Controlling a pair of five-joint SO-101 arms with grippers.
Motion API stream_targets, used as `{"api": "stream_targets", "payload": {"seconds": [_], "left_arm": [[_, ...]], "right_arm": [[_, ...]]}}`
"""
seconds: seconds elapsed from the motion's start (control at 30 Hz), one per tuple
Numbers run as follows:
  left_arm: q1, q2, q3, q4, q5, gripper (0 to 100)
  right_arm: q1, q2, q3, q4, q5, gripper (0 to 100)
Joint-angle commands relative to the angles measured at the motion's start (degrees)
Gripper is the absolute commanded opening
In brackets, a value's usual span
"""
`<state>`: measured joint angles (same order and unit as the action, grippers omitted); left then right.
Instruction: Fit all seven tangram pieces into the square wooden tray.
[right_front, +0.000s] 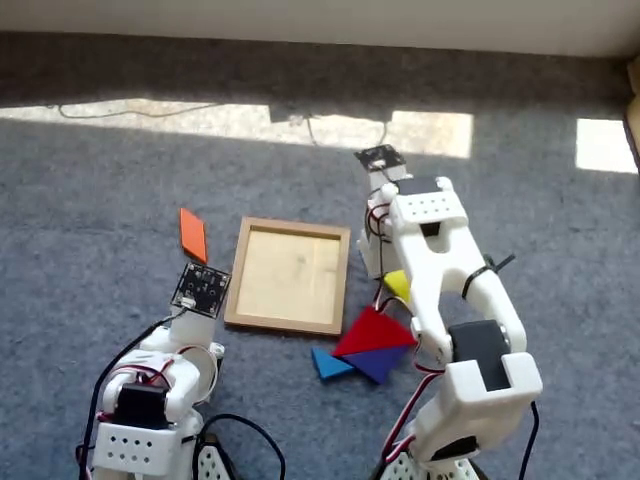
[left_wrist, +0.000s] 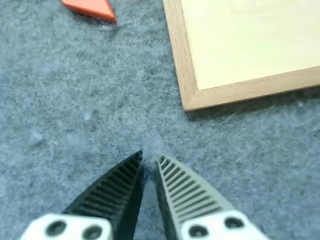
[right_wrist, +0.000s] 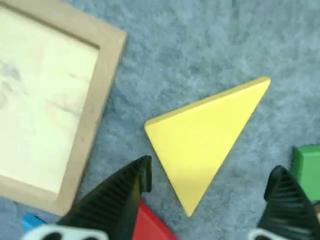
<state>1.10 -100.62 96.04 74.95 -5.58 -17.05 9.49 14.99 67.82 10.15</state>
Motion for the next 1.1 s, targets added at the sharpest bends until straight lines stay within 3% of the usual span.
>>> {"api": "stream_targets", "payload": {"seconds": [0.0,0.33,1.07], "left_arm": [[0.7,-1.2,1.2,-0.1,0.5,1],[0.7,-1.2,1.2,-0.1,0.5,1],[0.7,-1.2,1.2,-0.1,0.5,1]], "right_arm": [[-1.4,-3.3,-1.3,-4.5,-3.8,35.0],[-1.4,7.1,-2.7,-7.1,-5.8,35.0],[-0.7,7.4,-3.8,-9.7,-12.7,35.0]]}}
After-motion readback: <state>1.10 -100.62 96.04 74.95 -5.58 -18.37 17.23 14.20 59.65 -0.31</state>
